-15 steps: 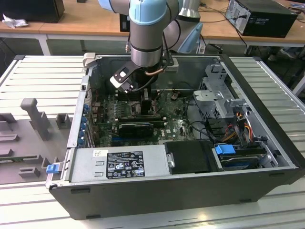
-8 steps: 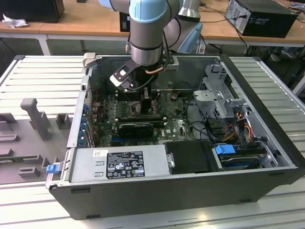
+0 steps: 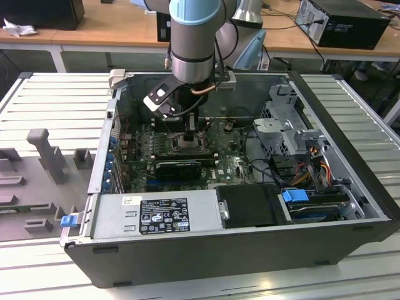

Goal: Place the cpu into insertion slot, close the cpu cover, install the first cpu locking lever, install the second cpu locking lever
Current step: 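Place the cpu into insertion slot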

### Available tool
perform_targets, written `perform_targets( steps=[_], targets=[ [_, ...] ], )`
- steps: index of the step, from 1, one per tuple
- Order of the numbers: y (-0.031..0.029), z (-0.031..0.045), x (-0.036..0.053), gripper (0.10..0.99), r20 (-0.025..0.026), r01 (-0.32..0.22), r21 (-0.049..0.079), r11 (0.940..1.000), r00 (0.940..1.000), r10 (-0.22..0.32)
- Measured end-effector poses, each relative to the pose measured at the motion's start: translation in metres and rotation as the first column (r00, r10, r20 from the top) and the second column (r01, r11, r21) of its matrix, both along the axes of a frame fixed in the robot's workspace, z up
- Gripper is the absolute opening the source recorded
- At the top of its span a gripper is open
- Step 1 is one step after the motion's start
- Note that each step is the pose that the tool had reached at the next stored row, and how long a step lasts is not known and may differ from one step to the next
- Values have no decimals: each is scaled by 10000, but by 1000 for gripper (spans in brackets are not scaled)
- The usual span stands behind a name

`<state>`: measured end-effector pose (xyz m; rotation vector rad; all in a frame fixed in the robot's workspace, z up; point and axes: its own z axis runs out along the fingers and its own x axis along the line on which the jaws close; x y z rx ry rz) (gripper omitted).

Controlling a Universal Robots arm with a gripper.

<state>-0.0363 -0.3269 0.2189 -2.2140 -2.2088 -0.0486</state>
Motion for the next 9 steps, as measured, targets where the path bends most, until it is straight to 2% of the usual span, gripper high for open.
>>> perform_targets(
  steps=[1,9],
  targets=[
    [0,0,0,106,0,1,-1,10000,10000,-1],
    [-2,15,0,106,-1,-1,-2,10000,10000,1]
  ],
)
